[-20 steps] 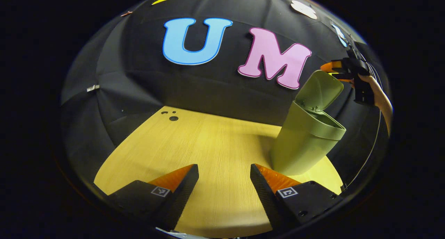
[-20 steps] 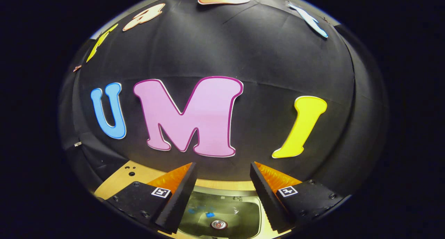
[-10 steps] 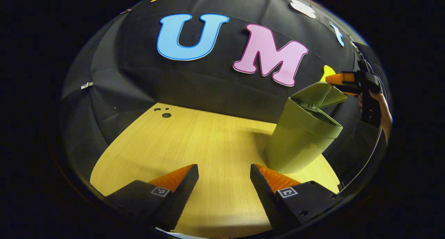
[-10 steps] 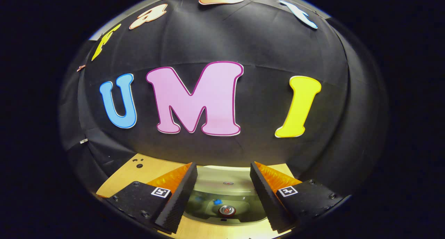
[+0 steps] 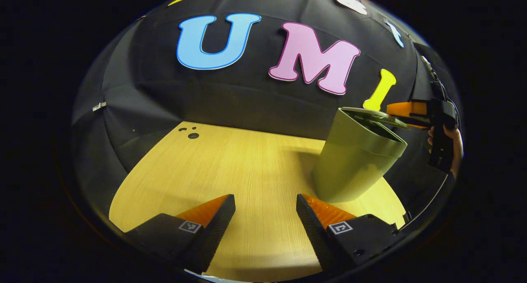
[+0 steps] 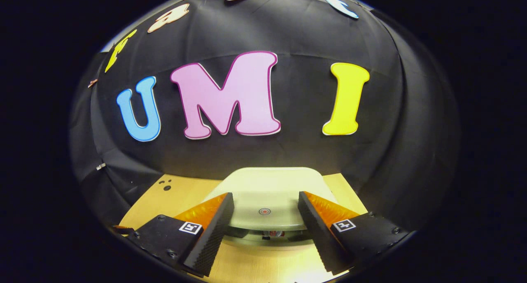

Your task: Press the lid of the desktop garbage bin to open it, pick up the crumpled paper on the desktop and throw it into the bin, then pick up the pop can on the desktop and drop it into the bin, and finally close the garbage bin lid.

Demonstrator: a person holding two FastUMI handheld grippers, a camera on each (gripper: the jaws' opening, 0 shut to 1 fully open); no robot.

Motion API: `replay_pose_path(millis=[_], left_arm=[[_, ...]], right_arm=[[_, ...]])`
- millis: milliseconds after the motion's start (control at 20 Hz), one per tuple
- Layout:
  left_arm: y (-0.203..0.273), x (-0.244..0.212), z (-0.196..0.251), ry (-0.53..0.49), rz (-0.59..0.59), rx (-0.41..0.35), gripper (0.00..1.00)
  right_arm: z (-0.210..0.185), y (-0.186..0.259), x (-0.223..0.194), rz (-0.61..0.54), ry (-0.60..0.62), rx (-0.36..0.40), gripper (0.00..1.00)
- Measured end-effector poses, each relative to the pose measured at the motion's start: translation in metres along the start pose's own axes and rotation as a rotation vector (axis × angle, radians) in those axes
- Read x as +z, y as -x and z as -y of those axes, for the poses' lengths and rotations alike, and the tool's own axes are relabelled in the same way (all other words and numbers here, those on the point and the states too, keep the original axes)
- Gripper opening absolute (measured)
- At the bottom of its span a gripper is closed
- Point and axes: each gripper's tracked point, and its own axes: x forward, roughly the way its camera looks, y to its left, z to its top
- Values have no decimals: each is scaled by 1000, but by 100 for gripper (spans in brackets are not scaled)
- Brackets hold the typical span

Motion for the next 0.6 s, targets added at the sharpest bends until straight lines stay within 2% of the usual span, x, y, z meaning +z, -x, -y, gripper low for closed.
replay_pose_path(millis=[250,600], left_arm=[[-3,9,5,-22,8,30,96],[-3,13,12,2,15,98,96]], right_arm=[[1,-5,-26,-33,31,5,99],[0,-5,-31,8,67,22,100]])
